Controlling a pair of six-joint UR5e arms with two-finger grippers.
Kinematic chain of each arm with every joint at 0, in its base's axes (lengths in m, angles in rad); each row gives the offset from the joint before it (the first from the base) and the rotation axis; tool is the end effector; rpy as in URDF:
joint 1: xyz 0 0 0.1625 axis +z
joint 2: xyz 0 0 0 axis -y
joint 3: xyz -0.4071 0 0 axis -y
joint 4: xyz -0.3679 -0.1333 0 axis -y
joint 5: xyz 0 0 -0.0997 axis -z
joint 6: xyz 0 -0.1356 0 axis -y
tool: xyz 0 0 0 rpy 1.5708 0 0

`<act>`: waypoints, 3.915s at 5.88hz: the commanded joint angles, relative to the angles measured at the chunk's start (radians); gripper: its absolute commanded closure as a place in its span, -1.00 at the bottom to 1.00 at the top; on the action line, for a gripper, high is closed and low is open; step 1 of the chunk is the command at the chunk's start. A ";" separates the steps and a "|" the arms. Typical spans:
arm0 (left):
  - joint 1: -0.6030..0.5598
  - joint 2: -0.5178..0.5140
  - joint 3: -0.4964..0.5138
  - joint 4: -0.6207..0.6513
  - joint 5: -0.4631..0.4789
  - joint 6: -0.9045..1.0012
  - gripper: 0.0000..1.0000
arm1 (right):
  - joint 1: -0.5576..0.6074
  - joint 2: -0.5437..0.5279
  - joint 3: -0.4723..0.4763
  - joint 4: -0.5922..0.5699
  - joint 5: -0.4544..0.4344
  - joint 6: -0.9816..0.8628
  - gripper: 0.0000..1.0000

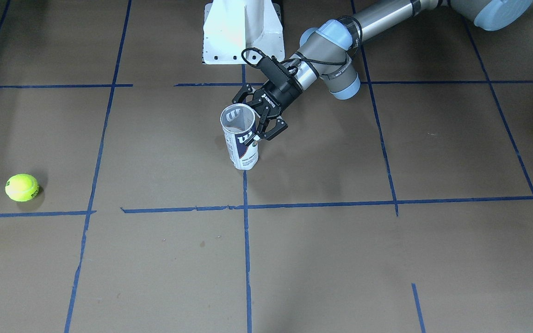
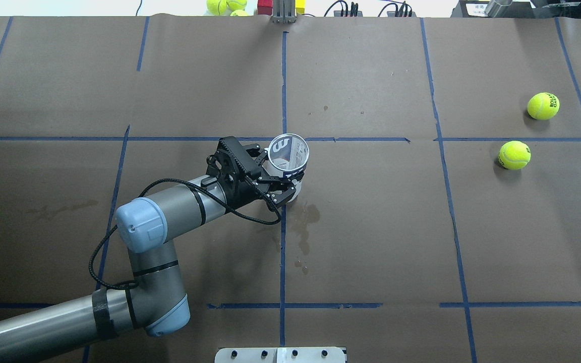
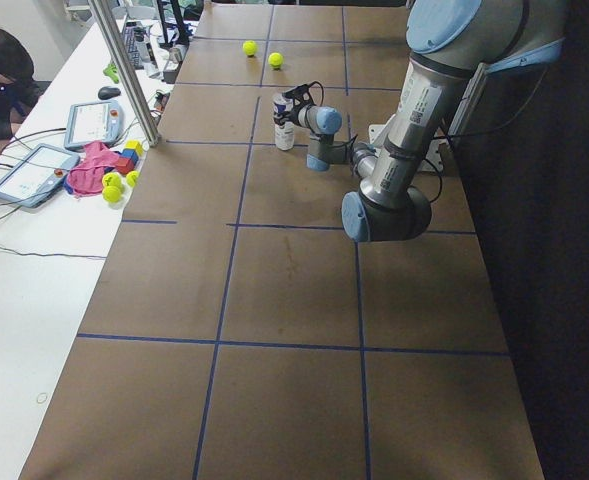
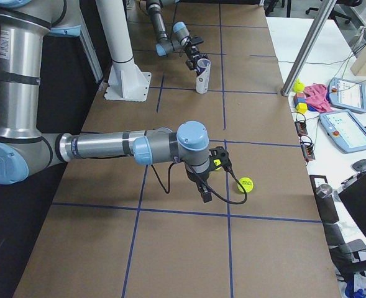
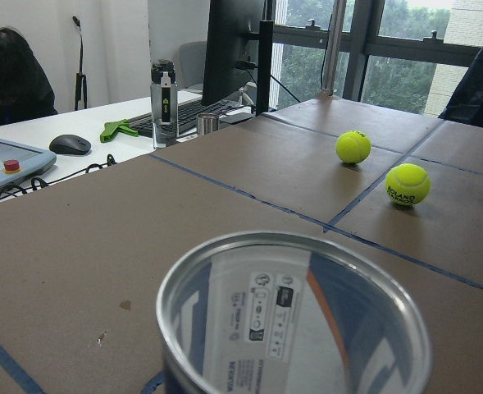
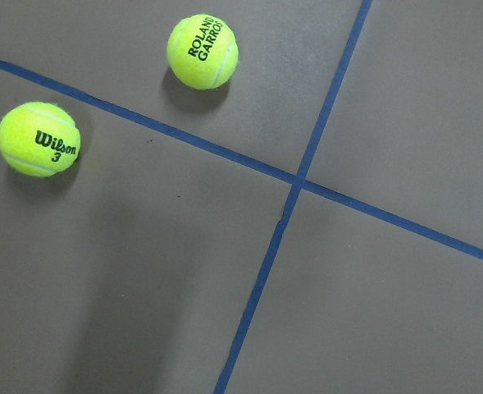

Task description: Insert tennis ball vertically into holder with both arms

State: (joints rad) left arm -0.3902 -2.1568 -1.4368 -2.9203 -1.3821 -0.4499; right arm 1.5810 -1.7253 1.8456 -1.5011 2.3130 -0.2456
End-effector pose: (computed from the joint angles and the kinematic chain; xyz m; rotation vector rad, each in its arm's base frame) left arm 0.5527 -0.3990 0.2135 1.3370 1.2218 0.3516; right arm 0.0459 -0.4189 0.5999 0.2751 -0.7133 -0.2944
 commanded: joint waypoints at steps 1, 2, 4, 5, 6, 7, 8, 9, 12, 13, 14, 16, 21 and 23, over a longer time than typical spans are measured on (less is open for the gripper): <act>-0.003 0.006 -0.011 -0.023 0.000 -0.003 -0.42 | -0.009 0.006 0.004 0.010 0.056 0.049 -1.00; -0.004 0.009 -0.013 -0.031 0.000 -0.003 -0.43 | -0.066 0.013 0.004 0.072 0.110 0.072 -0.99; -0.004 0.012 -0.013 -0.031 0.000 -0.001 -0.43 | -0.276 0.105 0.007 0.203 0.036 0.420 -0.99; -0.004 0.012 -0.013 -0.031 0.000 -0.001 -0.44 | -0.355 0.136 -0.008 0.257 -0.051 0.490 -1.00; -0.004 0.012 -0.011 -0.031 0.000 -0.001 -0.44 | -0.392 0.226 -0.093 0.260 -0.084 0.511 -1.00; -0.003 0.012 -0.011 -0.031 0.000 -0.001 -0.44 | -0.418 0.266 -0.147 0.263 -0.102 0.515 -1.00; -0.003 0.014 -0.013 -0.031 0.000 -0.001 -0.44 | -0.468 0.268 -0.155 0.263 -0.148 0.517 -1.00; -0.003 0.014 -0.011 -0.031 0.000 -0.001 -0.45 | -0.499 0.269 -0.192 0.318 -0.167 0.519 -1.00; -0.003 0.014 -0.011 -0.031 -0.001 -0.001 -0.45 | -0.544 0.265 -0.281 0.433 -0.167 0.528 -1.00; -0.003 0.014 -0.011 -0.031 -0.002 -0.001 -0.45 | -0.564 0.263 -0.304 0.435 -0.168 0.528 -1.00; -0.003 0.014 -0.011 -0.031 -0.002 -0.001 -0.45 | -0.575 0.259 -0.310 0.435 -0.168 0.528 -1.00; -0.003 0.014 -0.011 -0.031 -0.002 -0.001 -0.45 | -0.579 0.269 -0.322 0.435 -0.168 0.526 -0.16; -0.003 0.014 -0.010 -0.031 -0.002 0.000 -0.47 | -0.601 0.384 0.153 -0.041 -0.158 0.736 0.71; -0.003 0.014 -0.007 -0.031 0.000 -0.012 -0.48 | -0.692 0.634 0.247 -0.284 -0.161 1.000 0.71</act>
State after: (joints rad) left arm -0.3927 -2.1430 -1.4454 -2.9514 -1.3825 -0.4541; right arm 0.9337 -1.1986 2.0556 -1.6901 2.1543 0.6307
